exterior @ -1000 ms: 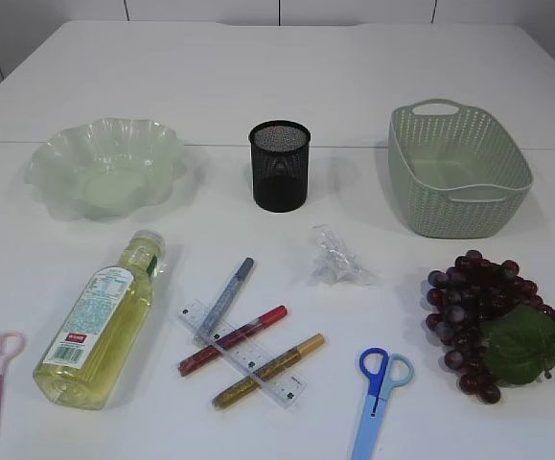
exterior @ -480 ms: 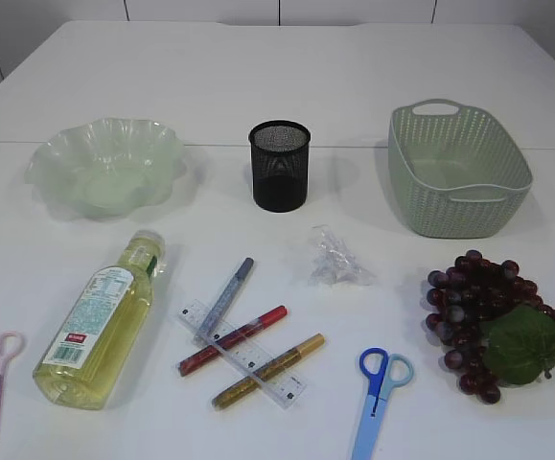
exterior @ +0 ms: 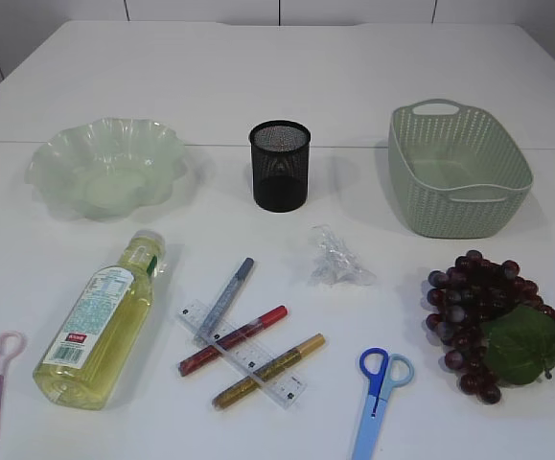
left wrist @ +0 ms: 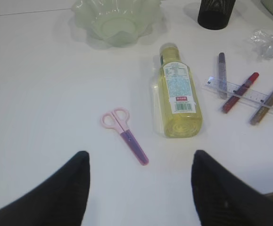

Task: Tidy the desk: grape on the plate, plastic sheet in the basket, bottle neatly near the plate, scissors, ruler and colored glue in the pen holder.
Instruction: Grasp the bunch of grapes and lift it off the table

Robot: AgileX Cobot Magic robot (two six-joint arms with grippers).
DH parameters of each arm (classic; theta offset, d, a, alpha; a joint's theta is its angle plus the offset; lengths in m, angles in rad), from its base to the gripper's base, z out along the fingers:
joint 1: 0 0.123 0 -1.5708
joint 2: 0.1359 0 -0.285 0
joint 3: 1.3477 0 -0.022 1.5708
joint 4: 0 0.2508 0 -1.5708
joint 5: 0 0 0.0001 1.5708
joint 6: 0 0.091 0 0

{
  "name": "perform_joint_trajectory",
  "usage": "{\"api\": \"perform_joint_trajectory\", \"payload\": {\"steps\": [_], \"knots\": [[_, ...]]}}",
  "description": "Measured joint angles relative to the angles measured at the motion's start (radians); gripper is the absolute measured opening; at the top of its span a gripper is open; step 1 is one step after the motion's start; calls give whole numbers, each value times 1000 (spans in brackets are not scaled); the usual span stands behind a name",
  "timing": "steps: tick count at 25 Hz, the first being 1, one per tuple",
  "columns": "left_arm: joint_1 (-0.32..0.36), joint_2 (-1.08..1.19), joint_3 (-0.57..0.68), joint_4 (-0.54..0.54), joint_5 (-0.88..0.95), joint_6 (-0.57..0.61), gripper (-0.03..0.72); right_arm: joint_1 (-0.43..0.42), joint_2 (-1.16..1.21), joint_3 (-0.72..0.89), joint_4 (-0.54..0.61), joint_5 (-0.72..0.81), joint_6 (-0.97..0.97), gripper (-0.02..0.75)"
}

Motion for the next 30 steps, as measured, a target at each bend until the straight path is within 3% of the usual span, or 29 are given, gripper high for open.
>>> {"api": "perform_joint_trajectory", "payload": {"steps": [8, 15, 19, 30], "knots": [[0, 10, 0, 0, 0, 0, 489, 0, 0, 0, 0, 0, 0, 543], [0, 102, -23, -61, -2, 0, 489, 0, 41, -2, 47, 9, 28, 519], [0, 161, -54, -74, -22, 0, 489, 0, 216, -20, 98, 13, 32, 490], [0, 207, -56, -151, -22, 0, 489, 0, 823, -273, 64, -25, 32, 486]]}}
